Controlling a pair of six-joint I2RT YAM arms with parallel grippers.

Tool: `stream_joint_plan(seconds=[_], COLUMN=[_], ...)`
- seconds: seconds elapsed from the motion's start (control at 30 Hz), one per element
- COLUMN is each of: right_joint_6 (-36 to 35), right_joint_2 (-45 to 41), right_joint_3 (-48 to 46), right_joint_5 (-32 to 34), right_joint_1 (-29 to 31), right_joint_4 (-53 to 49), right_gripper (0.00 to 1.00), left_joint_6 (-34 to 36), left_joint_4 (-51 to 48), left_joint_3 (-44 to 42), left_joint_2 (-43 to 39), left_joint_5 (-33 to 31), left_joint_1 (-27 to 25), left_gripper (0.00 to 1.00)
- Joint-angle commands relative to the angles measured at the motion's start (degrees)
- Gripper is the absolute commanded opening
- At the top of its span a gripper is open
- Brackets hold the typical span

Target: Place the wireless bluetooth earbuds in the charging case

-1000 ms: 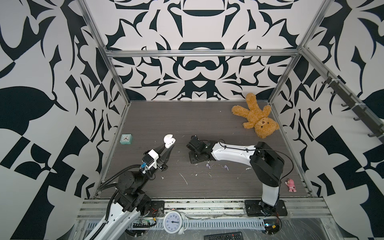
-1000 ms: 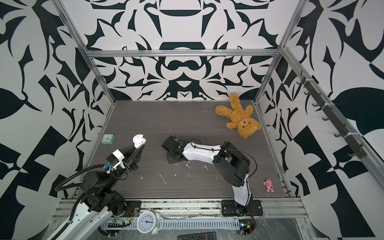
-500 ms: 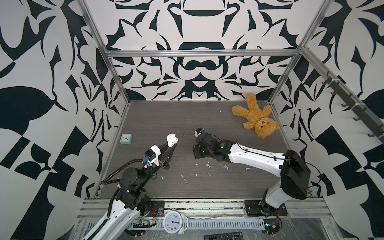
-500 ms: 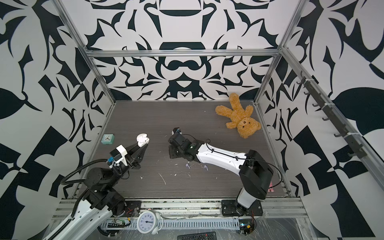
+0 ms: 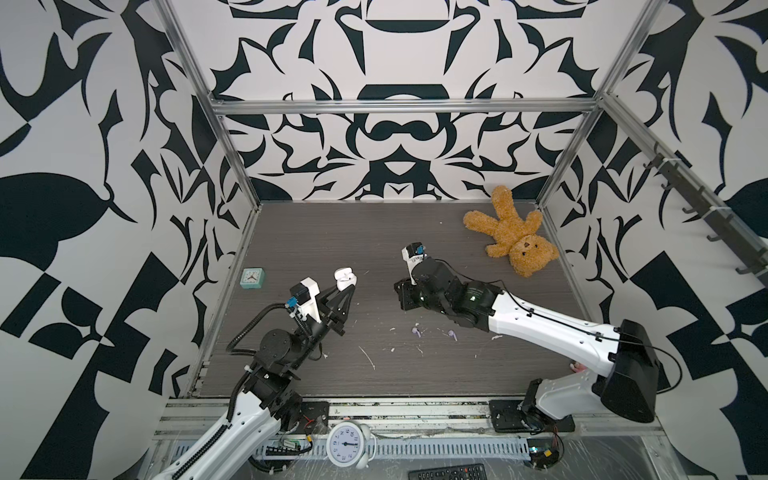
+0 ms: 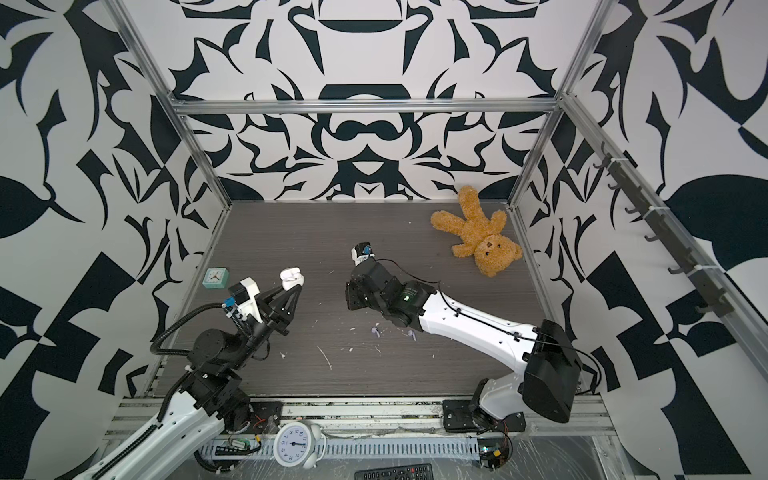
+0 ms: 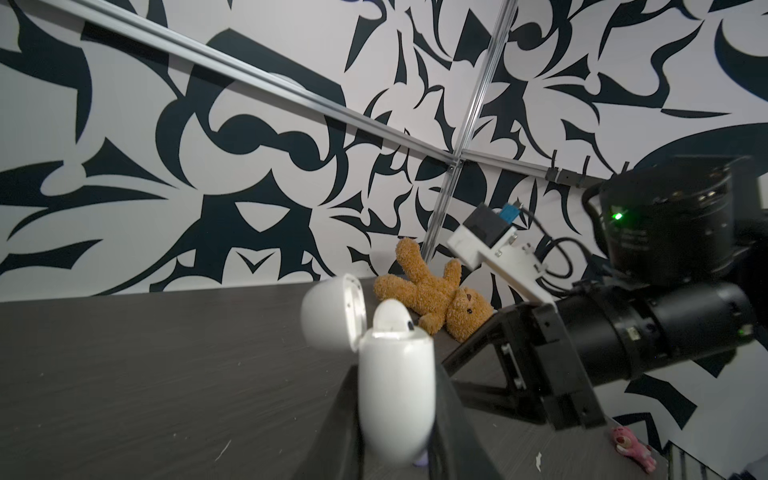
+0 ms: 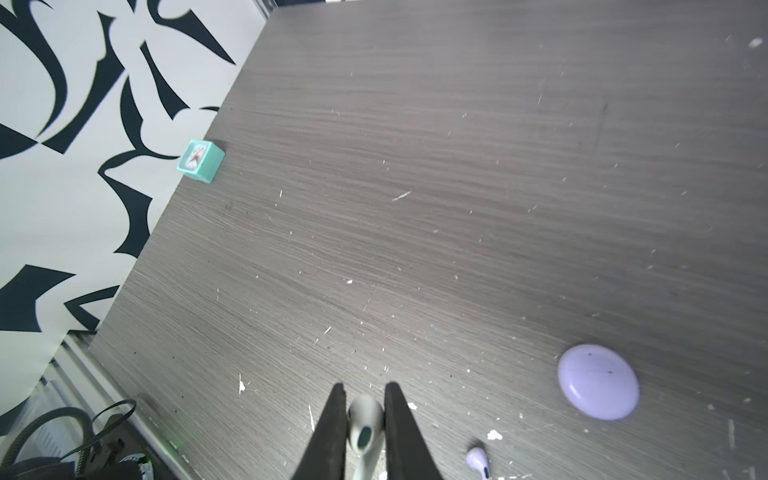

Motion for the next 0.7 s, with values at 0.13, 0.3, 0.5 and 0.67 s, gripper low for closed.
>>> stream_joint_plan(seconds=[0.13, 0.3, 0.5, 0.67], right_joint_6=[-4.41, -5.07, -6.12, -7.16], right_joint_2=[-3.77, -4.39, -4.83, -5.17], right_joint_3=[4.18, 5.3, 5.47, 5.73], right_joint_5=[3.81, 1.89, -2.67, -4.32], right_joint_1=[-0.13, -0.08, 0.08, 0.99], right_joint_4=[0.09, 1.43, 5.66, 8.44], right_gripper=[0.2, 0.2, 0.2, 0.2], left_joint_6=[-1.42, 0.24, 2.58, 3.25], left_joint_4=[12.59, 16.83, 19.35, 21.17], left_joint_3=[-3.72, -4.36, -5.15, -5.27], left_joint_2=[6.65, 9.69, 11.2, 12.72], left_joint_5=[-0.69, 1.29, 2.98, 3.56], left_joint_1=[-2.16, -3.36, -5.2, -6.31], left_gripper=[0.0, 0.0, 0.0, 0.0])
